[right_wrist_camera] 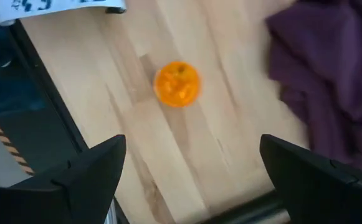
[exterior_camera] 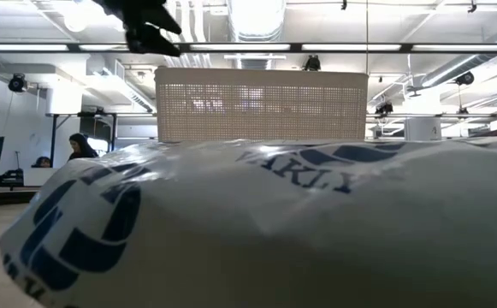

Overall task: Pick & place medical supplies in basket/bin
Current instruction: Put the orange pill bottle into the white bin, then put the blue first aid kit into the white bin

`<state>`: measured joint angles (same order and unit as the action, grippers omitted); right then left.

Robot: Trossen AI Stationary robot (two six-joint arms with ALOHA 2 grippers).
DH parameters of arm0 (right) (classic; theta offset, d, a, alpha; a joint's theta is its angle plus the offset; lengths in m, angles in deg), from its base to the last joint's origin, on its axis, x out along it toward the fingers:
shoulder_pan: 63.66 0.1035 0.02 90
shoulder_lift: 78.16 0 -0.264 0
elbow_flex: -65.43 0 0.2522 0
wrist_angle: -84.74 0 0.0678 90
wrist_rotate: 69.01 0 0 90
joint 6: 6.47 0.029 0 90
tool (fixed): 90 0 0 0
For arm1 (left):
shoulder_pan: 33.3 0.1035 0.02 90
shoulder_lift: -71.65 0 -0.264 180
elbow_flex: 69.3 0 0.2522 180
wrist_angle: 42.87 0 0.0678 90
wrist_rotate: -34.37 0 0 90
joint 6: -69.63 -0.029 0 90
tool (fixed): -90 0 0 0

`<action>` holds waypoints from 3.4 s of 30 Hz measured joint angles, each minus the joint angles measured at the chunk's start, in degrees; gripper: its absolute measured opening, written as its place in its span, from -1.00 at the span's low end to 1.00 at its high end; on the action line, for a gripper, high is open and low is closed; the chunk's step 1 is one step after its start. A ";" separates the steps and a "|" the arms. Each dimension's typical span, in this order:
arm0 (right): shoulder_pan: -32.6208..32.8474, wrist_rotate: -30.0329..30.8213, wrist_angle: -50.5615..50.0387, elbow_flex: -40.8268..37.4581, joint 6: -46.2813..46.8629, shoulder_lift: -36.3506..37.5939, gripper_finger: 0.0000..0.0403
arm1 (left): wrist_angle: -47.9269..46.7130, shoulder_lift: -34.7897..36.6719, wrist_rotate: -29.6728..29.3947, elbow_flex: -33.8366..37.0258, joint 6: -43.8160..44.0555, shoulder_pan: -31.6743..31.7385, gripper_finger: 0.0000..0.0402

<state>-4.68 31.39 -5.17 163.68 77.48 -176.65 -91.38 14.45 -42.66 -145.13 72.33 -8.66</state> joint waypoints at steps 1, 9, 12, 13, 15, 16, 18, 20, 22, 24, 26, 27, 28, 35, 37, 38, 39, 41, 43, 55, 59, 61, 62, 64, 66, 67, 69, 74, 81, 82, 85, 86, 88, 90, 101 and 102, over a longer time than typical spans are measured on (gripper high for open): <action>-0.01 -0.06 1.27 0.03 -0.21 -0.91 0.78 | 0.85 1.61 -0.26 1.66 0.02 0.01 0.39; -1.34 -0.27 7.33 -0.72 1.50 -6.89 0.78 | 1.58 9.87 -4.52 6.05 1.12 0.05 0.39; -1.22 0.13 7.09 -2.58 3.86 -7.49 0.78 | 1.65 10.38 -4.55 4.38 1.44 0.03 0.39; -1.20 0.16 7.33 -3.67 4.90 -7.40 0.78 | 1.64 10.29 -4.75 3.63 1.80 0.01 0.39; -1.21 0.45 8.72 -6.45 7.39 -6.62 0.78 | 1.69 9.85 -5.88 1.94 2.55 0.03 0.39; -1.25 0.90 10.05 -8.08 7.98 -6.02 0.78 | 1.62 9.46 -5.94 1.14 2.59 0.03 0.39; -1.28 2.27 13.57 -11.20 8.09 -4.71 0.78 | 1.69 8.68 -6.01 -0.56 2.61 0.03 0.39; -1.51 3.65 17.48 -14.08 6.90 -3.73 0.78 | 1.28 7.69 -5.97 -2.09 2.61 0.01 0.39; -1.62 3.75 21.63 -16.51 5.58 -3.39 0.78 | -0.25 6.78 -5.97 -3.89 2.62 0.01 0.39; -1.62 3.96 24.25 -18.56 5.20 -3.24 0.78 | -2.39 5.89 -5.97 -5.53 2.65 0.01 0.39; -1.64 5.45 26.25 -20.03 5.35 -3.20 0.78 | -4.36 5.18 -5.96 -6.97 2.81 0.02 0.39; -1.80 5.98 27.56 -20.83 5.61 -3.20 0.78 | -5.18 4.82 -5.94 -7.62 3.23 0.01 0.39; -2.00 6.10 28.98 -21.79 5.90 -3.16 0.77 | -5.89 4.60 -5.92 -8.19 4.28 0.01 0.39; -2.51 5.90 33.88 -26.65 8.32 -3.14 0.45 | -8.33 4.01 -5.92 -10.35 7.50 0.01 0.39; -2.51 5.72 33.91 -26.87 8.38 -3.11 0.29 | -8.33 4.03 -5.92 -10.44 7.51 0.01 0.39; -2.53 5.37 33.91 -26.89 8.18 -3.09 0.20 | -8.34 4.01 -5.92 -10.44 7.52 0.01 0.39; -2.55 5.00 33.81 -26.89 7.77 -2.96 0.11 | -8.34 3.99 -5.92 -10.44 7.51 0.01 0.39; -2.91 4.73 32.21 -26.74 7.41 -2.33 -0.07 | -8.34 3.99 -5.92 -10.42 7.53 0.01 0.39; -3.53 5.31 29.99 -26.00 7.79 -0.83 -0.23 | -9.13 4.03 -5.92 -10.33 7.53 0.01 0.39; -21.32 32.78 0.86 -12.89 2.23 23.37 -0.25 | -26.94 6.29 -5.84 -9.91 13.47 -5.79 0.39; -35.54 39.58 6.50 -5.55 -18.18 27.49 -0.24 | -26.77 9.78 -6.48 -9.04 17.96 -12.55 0.39; -43.93 40.98 14.47 -3.31 -31.99 27.74 -0.24 | -26.79 11.69 -8.49 -8.00 21.83 -16.35 0.39; -48.39 39.96 19.07 -2.81 -38.65 27.34 -0.24 | -26.73 12.62 -9.61 -7.23 23.45 -18.27 0.39; -57.35 33.37 27.42 -2.27 -49.81 26.03 -0.23 | -26.67 14.31 -11.71 -5.21 26.36 -21.85 0.39; -66.07 23.82 34.22 -2.24 -56.17 24.19 -0.18 | -26.26 15.86 -12.32 -2.68 28.84 -24.92 0.39; -70.00 18.86 36.79 -2.17 -57.97 23.18 -0.15 | -26.25 16.52 -12.34 -1.38 30.19 -26.26 0.39; -76.69 10.31 38.01 -1.22 -59.80 20.58 -0.06 | -26.31 17.32 -11.61 1.48 32.14 -28.94 0.39; -85.89 -3.63 35.20 2.60 -64.05 10.89 0.26 | -26.39 17.20 -2.34 8.06 35.28 -35.69 0.36; -85.29 -5.96 34.25 12.17 -73.77 -0.97 0.74 | -28.02 12.69 1.89 11.36 39.80 -41.26 0.31; -84.59 -5.98 34.53 13.87 -75.78 -1.84 0.77 | -29.09 11.95 1.83 11.49 41.71 -41.72 0.30; -81.93 -5.78 34.62 18.93 -80.84 -2.80 0.82 | -34.64 10.98 2.06 11.44 49.12 -43.73 0.30; -81.10 -5.71 34.29 20.29 -82.05 -2.98 0.82 | -36.43 10.68 2.60 11.66 51.58 -44.76 0.30; -79.43 -4.61 32.43 22.79 -84.05 -3.54 0.82 | -37.96 10.25 2.99 12.63 56.04 -46.91 0.30; -78.22 -2.67 30.61 24.45 -85.33 -3.71 0.83 | -37.44 9.53 3.08 14.03 59.87 -49.05 0.30; -73.11 3.46 25.93 27.56 -89.12 -0.09 0.83 | -14.87 -1.53 11.02 26.39 60.25 -60.37 0.30; -73.02 3.59 25.47 27.56 -89.07 0.38 0.83 | -10.08 -3.06 10.95 27.22 60.22 -61.17 0.30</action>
<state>-77.70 34.98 20.30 191.25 -11.59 -176.27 -101.46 11.38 -31.71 -117.91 132.55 -69.83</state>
